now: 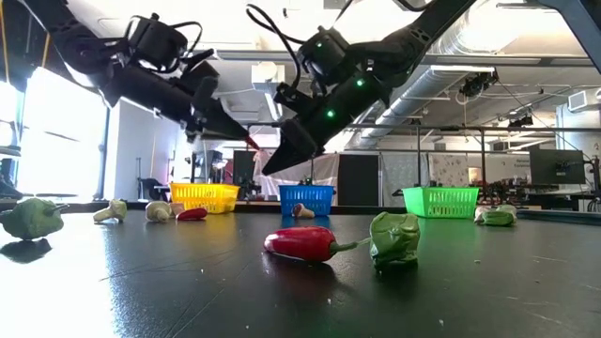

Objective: Sort produce into baskets
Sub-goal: Put the orange chili pepper into the yellow bin, then put the green mushroom into the green bin

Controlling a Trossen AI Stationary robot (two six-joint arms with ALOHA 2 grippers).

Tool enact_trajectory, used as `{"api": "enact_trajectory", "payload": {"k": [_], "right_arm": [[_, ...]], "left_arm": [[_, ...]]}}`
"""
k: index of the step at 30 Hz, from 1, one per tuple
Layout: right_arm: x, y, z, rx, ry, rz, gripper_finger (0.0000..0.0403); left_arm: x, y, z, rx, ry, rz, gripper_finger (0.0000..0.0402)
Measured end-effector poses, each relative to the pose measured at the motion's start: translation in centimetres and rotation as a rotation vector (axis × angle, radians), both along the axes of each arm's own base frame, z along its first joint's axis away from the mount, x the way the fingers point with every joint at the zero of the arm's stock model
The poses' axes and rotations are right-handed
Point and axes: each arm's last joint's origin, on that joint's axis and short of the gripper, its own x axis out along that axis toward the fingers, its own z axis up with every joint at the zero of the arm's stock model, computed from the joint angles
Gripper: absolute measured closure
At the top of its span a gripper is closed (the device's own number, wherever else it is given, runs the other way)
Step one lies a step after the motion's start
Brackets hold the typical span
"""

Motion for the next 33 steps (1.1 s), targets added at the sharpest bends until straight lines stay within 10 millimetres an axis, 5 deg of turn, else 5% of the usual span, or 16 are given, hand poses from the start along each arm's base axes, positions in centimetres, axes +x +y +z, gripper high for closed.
{"api": "enact_trajectory", "payload": {"k": [7, 14, 21, 33], "right_arm": [[-0.1, 0.0, -0.1, -0.001, 0.013, -0.005, 0.0244], [0.0, -0.1, 0.0, -0.004, 0.003, -0.006, 0.0243], [0.0, -0.1, 0.0, 0.010, -0.010, -0.018, 0.0242], [-0.1, 0.1, -0.1, 0.095, -0.012, -0.037, 0.0241]], "left_arm": [[-2.6, 3.3, -0.3, -0.032, 0.072, 0.345, 0.0354], [-4.7, 5.6, -1.8, -0.110, 0.160, 0.507, 0.0354], [-5.3, 6.9, -2.9, -0.152, 0.179, 0.519, 0.0348], [-5.0, 6.9, -3.0, -0.097, 0.201, 0.484, 0.0242]]}}
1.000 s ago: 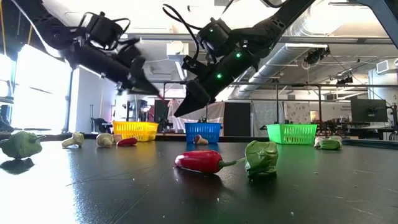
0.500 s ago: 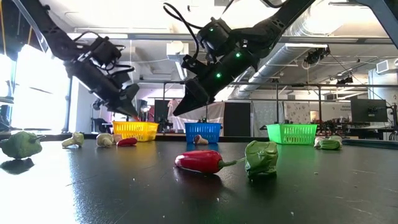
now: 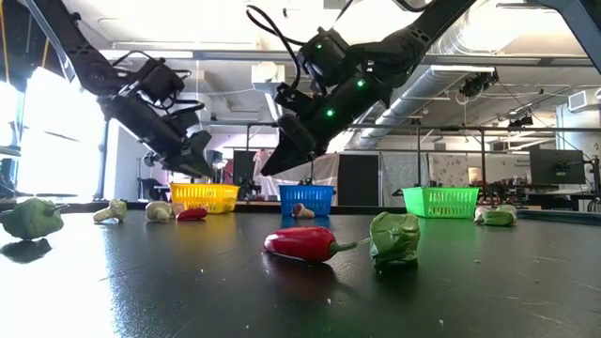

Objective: Sort produce into baskets
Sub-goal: Put the green mushroom into the green bin

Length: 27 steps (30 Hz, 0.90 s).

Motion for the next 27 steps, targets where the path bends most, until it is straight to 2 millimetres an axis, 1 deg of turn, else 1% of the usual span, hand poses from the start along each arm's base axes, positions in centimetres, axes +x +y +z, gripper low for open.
{"api": "enact_trajectory", "payload": {"k": [2, 5, 8, 10, 13, 16, 19, 22, 27], "right_arm": [[0.0, 0.0, 0.0, 0.029, -0.010, -0.007, 0.0241], [0.3, 0.5, 0.1, 0.085, -0.042, 0.006, 0.0241], [0.8, 2.2, -0.3, 0.113, -0.060, 0.042, 0.0231], [1.2, 3.4, -0.7, 0.124, -0.068, 0.061, 0.0213], [1.7, 4.8, -0.7, 0.143, -0.116, 0.047, 0.0173], [2.2, 5.4, -0.9, 0.161, -0.181, 0.018, 0.0133], [2.8, 5.9, -1.4, 0.152, -0.239, 0.037, 0.0108], [3.6, 6.3, -1.7, 0.118, -0.277, 0.083, 0.0103], [6.2, 6.7, -1.9, 0.085, -0.256, 0.181, 0.0105]], "left_arm": [[0.1, -0.3, 0.0, 0.055, -0.022, -0.026, 0.0243], [0.0, -1.3, -0.4, 0.106, -0.107, -0.044, 0.0264], [-0.3, -2.6, -0.8, 0.151, -0.200, -0.064, 0.0292], [-0.5, -3.4, -0.9, 0.185, -0.250, -0.087, 0.0311], [-0.6, -4.4, -0.8, 0.255, -0.285, -0.133, 0.0332], [-0.7, -5.1, -0.6, 0.314, -0.314, -0.166, 0.0346], [-1.0, -5.8, -0.3, 0.369, -0.359, -0.216, 0.0356], [-1.4, -6.3, -0.1, 0.388, -0.431, -0.283, 0.0365], [-2.0, -7.0, -0.2, 0.391, -0.475, -0.341, 0.0385]]}}
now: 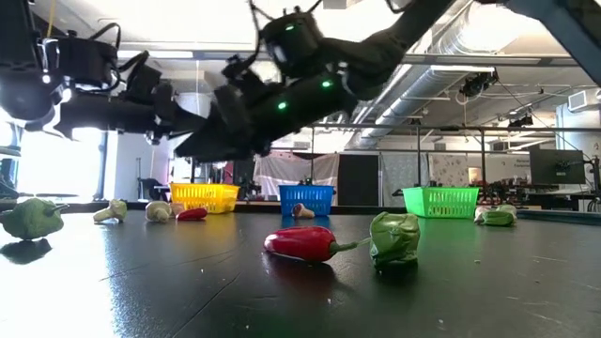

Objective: Sort produce into baskets
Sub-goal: Put the green mushroom into the green bin

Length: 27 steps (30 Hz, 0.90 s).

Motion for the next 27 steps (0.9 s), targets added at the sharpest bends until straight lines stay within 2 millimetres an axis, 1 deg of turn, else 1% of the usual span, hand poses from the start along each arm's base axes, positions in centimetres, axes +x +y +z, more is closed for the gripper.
{"api": "enact_trajectory", "payload": {"k": [2, 4, 7, 9, 12, 15, 18, 20, 27], "right_arm": [[1.1, 0.0, -0.4, -0.020, 0.040, 0.030, 0.0105], [1.9, -0.3, -1.4, -0.032, 0.090, 0.046, 0.0105], [3.4, -0.4, -2.5, -0.021, 0.113, 0.087, 0.0105], [4.5, -0.5, -2.8, -0.029, 0.105, 0.106, 0.0106], [5.6, -0.5, -3.3, -0.043, 0.122, 0.119, 0.0109], [6.3, -0.5, -4.1, -0.043, 0.176, 0.124, 0.0122], [6.8, -0.5, -4.6, -0.036, 0.217, 0.131, 0.0148], [7.0, -0.5, -4.6, -0.034, 0.228, 0.132, 0.0172], [7.0, -0.5, -4.6, -0.032, 0.232, 0.135, 0.0288]], "left_arm": [[-0.3, -0.2, -0.1, 0.003, -0.007, -0.003, 0.0392], [-0.5, -0.3, -0.3, 0.001, -0.005, -0.003, 0.0397], [-0.6, -0.4, -0.4, -0.005, 0.003, -0.002, 0.0401], [-0.6, -0.4, -0.4, -0.003, 0.002, -0.002, 0.0401], [-0.6, -0.4, -0.4, -0.003, 0.002, 0.003, 0.0401], [-0.6, -0.4, -0.4, -0.004, 0.003, 0.008, 0.0401], [-0.6, -0.3, -0.4, -0.002, 0.005, 0.014, 0.0401], [-0.6, -0.3, -0.4, 0.003, 0.008, 0.017, 0.0401], [-0.6, -0.3, -0.4, 0.002, 0.009, 0.034, 0.0401]]}}
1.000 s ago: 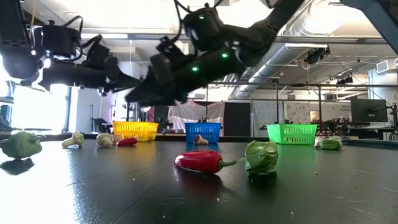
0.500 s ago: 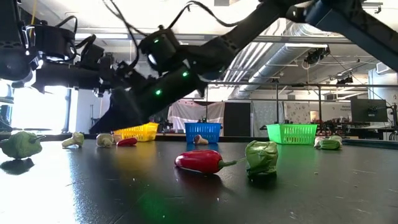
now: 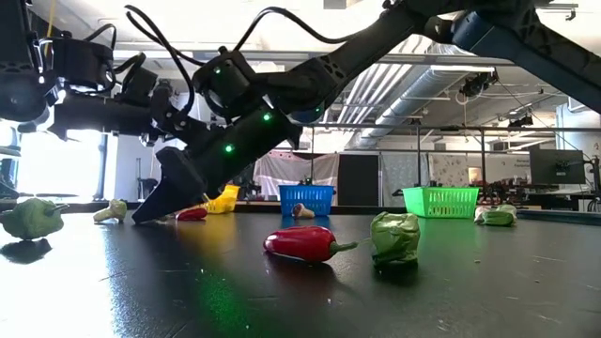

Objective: Sort produce into baskets
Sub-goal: Put the green mushroom into the green bin

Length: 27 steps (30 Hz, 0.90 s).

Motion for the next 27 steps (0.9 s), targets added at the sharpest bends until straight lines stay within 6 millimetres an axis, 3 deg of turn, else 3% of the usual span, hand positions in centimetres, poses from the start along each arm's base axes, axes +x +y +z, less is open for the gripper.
{"api": "enact_trajectory", "payload": {"k": [4, 7, 14, 20, 27], "right_arm": [[-0.1, -0.1, 0.4, -0.012, 0.007, -0.008, 0.0341], [-0.5, -0.5, 1.3, -0.054, 0.038, -0.018, 0.0355], [-3.6, -3.3, 7.8, -0.202, 0.194, -0.124, 0.0356], [-9.3, -7.2, 13.0, -0.292, 0.357, -0.288, 0.0360], [-19.6, -12.9, 15.8, -0.234, 0.493, -0.657, 0.0361]], "left_arm": [[0.0, 0.0, 0.0, 0.000, 0.000, 0.002, 0.0401], [0.0, 0.0, 0.0, -0.001, 0.001, 0.004, 0.0401], [-0.1, 0.2, -0.1, -0.014, 0.007, 0.020, 0.0401], [-0.2, 0.3, -0.2, -0.020, 0.014, 0.028, 0.0401], [-0.2, 0.3, -0.3, -0.027, 0.024, 0.028, 0.0401]]}}
